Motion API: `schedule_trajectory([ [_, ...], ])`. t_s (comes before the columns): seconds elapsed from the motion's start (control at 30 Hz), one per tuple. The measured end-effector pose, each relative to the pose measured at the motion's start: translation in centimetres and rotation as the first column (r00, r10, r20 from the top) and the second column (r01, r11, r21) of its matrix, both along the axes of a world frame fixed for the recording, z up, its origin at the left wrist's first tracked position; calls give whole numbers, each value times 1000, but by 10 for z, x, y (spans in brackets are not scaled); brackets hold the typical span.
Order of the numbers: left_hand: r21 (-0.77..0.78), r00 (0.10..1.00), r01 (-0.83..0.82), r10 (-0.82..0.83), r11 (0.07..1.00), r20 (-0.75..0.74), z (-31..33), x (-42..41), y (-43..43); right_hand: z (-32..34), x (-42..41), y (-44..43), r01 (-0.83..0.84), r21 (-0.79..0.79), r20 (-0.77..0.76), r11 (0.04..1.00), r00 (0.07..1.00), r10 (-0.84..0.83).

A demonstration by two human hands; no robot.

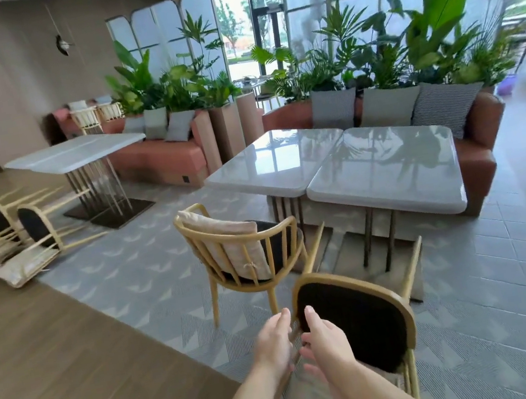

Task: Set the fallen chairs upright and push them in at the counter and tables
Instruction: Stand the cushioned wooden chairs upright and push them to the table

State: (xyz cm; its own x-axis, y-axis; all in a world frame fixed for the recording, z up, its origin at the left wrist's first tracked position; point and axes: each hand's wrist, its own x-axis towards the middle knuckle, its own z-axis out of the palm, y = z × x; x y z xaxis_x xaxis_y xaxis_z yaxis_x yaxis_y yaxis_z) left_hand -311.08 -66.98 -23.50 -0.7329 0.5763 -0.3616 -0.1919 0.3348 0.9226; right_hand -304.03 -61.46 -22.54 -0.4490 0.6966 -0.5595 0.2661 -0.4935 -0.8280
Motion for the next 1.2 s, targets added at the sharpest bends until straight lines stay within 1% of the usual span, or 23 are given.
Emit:
schedule_trajectory([
  [0.13,-41,999,-20,21,999,37,-27,-28,43,-20,-23,48,65,-16,35,998,997,-64],
  [0.2,-62,999,-3,5,998,36,-39,-42,66,-30,-34,70,90,-16,29,996,996,-89],
  [0.4,-56,991,112,-107,992,74,-74,-69,122,-66,-52,117,175,17,44,984,983,-176],
  [0.6,-42,976,216,-213,976,49,-124,-101,146,-116,-63,136,244,75,83,967,965,-250],
  [0.67,-61,963,268,-266,962,40,-148,-115,144,-139,-68,134,262,71,99,962,958,-268],
  [0.73,-91,950,314,-313,945,25,-186,-129,138,-168,-75,130,278,72,122,958,951,-286],
  [0.8,-137,928,369,-373,919,-5,-232,-140,132,-211,-81,129,282,83,135,956,947,-291],
  [0.93,-203,890,444,-456,873,-15,-351,-151,118,-334,-83,118,276,109,209,955,933,-293],
  [1.0,-236,871,473,-491,849,-19,-422,-150,113,-407,-82,108,255,119,256,960,926,-278],
  [1.07,-274,831,534,-557,800,-7,-500,-143,106,-486,-79,96,229,111,288,967,924,-252],
  [1.13,-293,793,579,-608,761,-12,-562,-137,100,-550,-76,89,208,116,300,971,925,-234],
  [1.2,-336,740,616,-669,713,-63,-620,-131,92,-612,-78,82,168,110,318,980,928,-195],
])
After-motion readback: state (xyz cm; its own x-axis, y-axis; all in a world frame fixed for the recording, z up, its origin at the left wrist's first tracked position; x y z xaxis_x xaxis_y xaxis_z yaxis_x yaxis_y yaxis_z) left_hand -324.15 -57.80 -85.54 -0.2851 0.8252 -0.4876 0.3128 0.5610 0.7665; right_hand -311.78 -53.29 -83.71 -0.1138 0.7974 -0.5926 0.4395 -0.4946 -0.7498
